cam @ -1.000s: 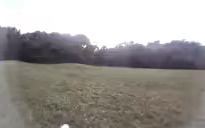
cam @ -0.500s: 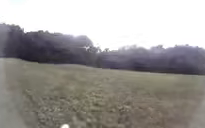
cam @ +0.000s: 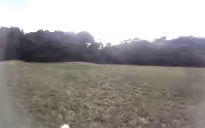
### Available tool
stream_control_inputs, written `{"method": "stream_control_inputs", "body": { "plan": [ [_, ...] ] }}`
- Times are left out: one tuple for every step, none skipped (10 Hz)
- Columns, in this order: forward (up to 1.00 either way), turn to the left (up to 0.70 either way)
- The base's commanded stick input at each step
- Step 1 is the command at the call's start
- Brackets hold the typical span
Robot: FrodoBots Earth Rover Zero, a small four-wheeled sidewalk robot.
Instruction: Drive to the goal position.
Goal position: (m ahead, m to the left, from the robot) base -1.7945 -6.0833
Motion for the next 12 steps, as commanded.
{"method": "stream_control_inputs", "body": {
  "plan": [
    [1.0,-0.39],
    [1.0,-0.05],
    [1.0,-0.04],
    [1.0,0.0],
    [1.0,0.0],
    [1.0,0.0],
    [1.0,0.0],
    [1.0,0.0],
    [1.0,0.0],
    [1.0,0.0],
    [1.0,0.0],
    [1.0,0.0]
  ]
}}
